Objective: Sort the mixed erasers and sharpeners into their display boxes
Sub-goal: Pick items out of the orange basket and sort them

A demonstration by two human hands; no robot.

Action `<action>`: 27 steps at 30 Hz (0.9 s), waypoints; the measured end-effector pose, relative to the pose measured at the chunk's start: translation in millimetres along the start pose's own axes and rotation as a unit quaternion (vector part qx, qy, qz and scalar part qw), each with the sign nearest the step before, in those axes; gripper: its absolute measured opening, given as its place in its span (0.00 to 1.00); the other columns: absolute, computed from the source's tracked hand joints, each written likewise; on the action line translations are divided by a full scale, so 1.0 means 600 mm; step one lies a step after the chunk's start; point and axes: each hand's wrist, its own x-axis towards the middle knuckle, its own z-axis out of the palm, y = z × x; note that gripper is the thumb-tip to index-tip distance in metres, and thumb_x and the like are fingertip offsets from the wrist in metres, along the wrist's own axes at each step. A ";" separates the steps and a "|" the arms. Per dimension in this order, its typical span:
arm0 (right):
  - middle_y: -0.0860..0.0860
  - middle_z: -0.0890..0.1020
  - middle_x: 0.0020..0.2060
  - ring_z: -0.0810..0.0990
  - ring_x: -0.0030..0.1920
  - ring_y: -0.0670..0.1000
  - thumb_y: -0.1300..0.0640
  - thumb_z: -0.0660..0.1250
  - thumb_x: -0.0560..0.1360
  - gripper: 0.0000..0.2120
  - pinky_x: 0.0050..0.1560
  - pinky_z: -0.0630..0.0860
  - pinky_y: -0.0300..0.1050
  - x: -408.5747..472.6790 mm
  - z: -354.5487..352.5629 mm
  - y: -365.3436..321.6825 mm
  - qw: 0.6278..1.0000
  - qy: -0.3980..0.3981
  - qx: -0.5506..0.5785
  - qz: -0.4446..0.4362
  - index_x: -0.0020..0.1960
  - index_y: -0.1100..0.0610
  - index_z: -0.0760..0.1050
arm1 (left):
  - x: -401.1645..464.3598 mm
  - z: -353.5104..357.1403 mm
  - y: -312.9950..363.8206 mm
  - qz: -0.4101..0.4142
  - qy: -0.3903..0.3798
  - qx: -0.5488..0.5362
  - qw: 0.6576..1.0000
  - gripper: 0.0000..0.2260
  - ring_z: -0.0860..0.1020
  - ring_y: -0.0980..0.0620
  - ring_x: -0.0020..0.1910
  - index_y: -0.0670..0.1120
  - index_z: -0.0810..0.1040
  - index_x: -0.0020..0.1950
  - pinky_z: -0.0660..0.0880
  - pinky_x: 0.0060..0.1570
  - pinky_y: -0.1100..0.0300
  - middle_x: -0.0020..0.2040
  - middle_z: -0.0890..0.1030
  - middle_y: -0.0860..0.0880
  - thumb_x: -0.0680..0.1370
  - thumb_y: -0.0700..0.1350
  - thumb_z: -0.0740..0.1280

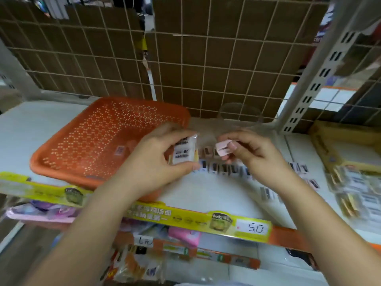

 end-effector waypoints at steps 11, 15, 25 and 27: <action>0.43 0.81 0.35 0.77 0.34 0.39 0.62 0.68 0.73 0.05 0.39 0.73 0.32 -0.047 -0.148 0.063 0.988 -0.031 -0.102 0.113 0.43 0.54 0.81 | 0.019 0.139 0.076 -0.028 -0.042 0.028 0.998 0.30 0.71 0.59 0.52 0.44 0.78 0.59 0.57 0.52 0.84 0.54 0.77 0.45 0.64 0.61 0.65; 0.48 0.79 0.40 0.75 0.40 0.43 0.59 0.66 0.75 0.07 0.42 0.69 0.33 -0.056 -0.136 0.096 0.972 -0.113 -0.187 0.082 0.49 0.59 0.81 | 0.005 0.183 0.083 -0.081 -0.031 0.046 0.995 0.33 0.71 0.55 0.58 0.47 0.75 0.63 0.57 0.56 0.81 0.56 0.72 0.52 0.62 0.62 0.67; 0.55 0.73 0.54 0.67 0.58 0.54 0.57 0.61 0.78 0.11 0.46 0.59 0.40 -0.062 -0.089 0.131 0.901 -0.172 -0.392 -0.071 0.53 0.58 0.81 | -0.030 0.198 0.115 -0.197 0.022 -0.005 0.980 0.48 0.72 0.58 0.57 0.67 0.47 0.69 0.63 0.51 0.71 0.60 0.74 0.58 0.65 0.42 0.77; 0.55 0.74 0.54 0.68 0.58 0.54 0.58 0.60 0.78 0.12 0.45 0.58 0.37 -0.064 -0.087 0.127 0.907 -0.155 -0.385 -0.063 0.53 0.59 0.80 | -0.034 0.194 0.113 -0.186 0.032 -0.015 0.982 0.49 0.72 0.57 0.57 0.70 0.45 0.66 0.65 0.55 0.67 0.59 0.74 0.58 0.65 0.41 0.77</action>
